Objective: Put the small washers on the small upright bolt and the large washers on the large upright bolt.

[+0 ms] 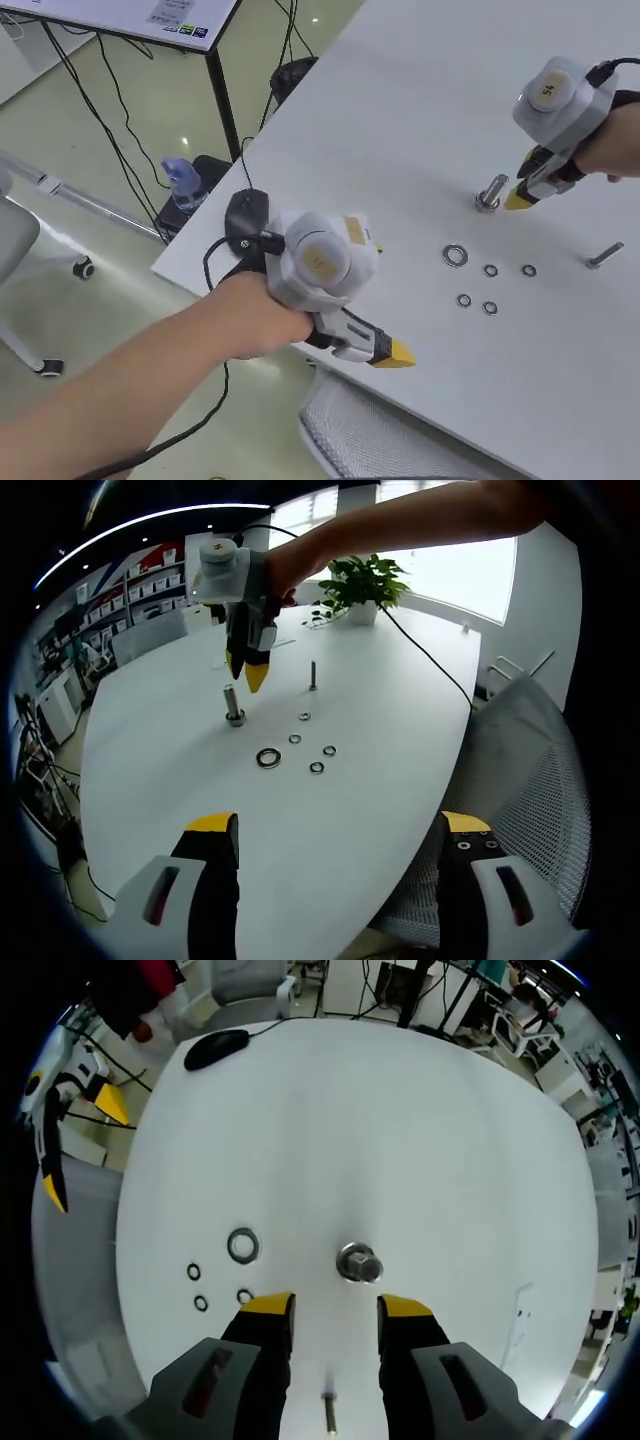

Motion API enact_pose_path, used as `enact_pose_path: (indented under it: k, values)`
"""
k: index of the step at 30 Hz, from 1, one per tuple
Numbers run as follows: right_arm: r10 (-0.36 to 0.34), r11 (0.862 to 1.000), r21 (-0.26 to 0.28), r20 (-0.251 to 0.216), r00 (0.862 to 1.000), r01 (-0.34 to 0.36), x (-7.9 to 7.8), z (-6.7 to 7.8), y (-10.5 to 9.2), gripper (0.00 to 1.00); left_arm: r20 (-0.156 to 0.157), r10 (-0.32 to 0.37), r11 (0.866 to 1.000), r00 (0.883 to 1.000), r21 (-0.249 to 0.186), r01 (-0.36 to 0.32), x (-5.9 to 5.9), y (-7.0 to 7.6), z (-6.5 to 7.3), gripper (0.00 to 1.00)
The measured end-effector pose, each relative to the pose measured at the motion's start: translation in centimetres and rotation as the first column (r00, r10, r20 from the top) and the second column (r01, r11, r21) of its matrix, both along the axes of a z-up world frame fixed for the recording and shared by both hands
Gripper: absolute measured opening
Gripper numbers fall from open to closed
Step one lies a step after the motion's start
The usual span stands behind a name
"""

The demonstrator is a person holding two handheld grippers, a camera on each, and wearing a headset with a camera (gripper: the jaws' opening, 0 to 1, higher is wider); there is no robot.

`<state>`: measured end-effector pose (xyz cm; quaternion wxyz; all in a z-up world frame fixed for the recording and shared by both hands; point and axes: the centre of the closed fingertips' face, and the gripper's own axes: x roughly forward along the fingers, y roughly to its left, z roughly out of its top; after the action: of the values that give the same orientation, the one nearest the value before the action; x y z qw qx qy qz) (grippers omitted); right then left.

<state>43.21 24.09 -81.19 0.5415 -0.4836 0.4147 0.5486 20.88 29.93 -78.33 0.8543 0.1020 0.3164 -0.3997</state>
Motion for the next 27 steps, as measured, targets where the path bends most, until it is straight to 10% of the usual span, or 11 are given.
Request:
enact_pose_path:
  k: [27]
  values:
    - [0.044, 0.995, 0.090, -0.063, 0.997, -0.038, -7.6, 0.4, 1.4, 0.35, 0.011, 0.008, 0.999, 1.000, -0.032, -0.007, -0.1, -0.6, 0.5, 0.81]
